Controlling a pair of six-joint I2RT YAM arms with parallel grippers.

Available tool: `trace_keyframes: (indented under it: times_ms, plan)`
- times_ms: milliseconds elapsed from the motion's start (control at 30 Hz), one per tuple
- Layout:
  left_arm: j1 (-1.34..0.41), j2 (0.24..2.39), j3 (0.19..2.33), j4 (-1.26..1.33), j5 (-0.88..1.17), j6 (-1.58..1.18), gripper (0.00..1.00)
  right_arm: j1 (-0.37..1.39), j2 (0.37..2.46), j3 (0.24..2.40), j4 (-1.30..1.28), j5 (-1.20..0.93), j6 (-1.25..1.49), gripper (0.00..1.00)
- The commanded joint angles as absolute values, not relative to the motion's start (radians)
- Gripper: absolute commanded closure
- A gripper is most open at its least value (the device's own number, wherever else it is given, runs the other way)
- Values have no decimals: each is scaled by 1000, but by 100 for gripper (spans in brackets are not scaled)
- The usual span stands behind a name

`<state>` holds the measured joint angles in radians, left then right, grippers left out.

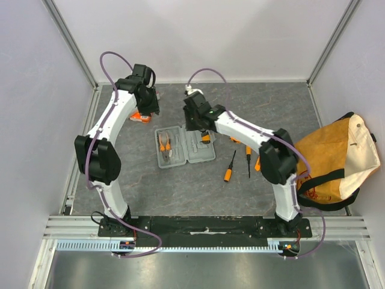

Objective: Pack the tool kit

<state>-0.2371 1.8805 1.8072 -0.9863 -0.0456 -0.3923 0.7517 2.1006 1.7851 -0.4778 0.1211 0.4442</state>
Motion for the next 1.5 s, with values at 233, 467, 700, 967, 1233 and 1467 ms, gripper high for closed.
trace_keyframes:
  times_ms: [233, 467, 700, 967, 1233, 1467]
  plan:
    - [-229, 1700, 1723, -801, -5, -291, 10, 548, 1747, 1361, -583, 273, 523, 49]
    - [-224, 1713, 1695, -747, 198, -273, 21, 520, 1683, 1201, -609, 227, 561, 41]
    - [-222, 1706, 1674, -739, 235, -270, 23, 517, 1663, 1132, -675, 65, 522, 41]
    - [-224, 1692, 1635, -739, 242, -264, 25, 514, 1752, 1103, -673, -44, 523, 46]
    - [-225, 1671, 1595, -750, 232, -253, 26, 517, 1789, 1081, -658, -54, 561, 62]
    - [-224, 1648, 1582, -764, 213, -250, 27, 537, 1776, 1138, -687, 38, 603, 90]
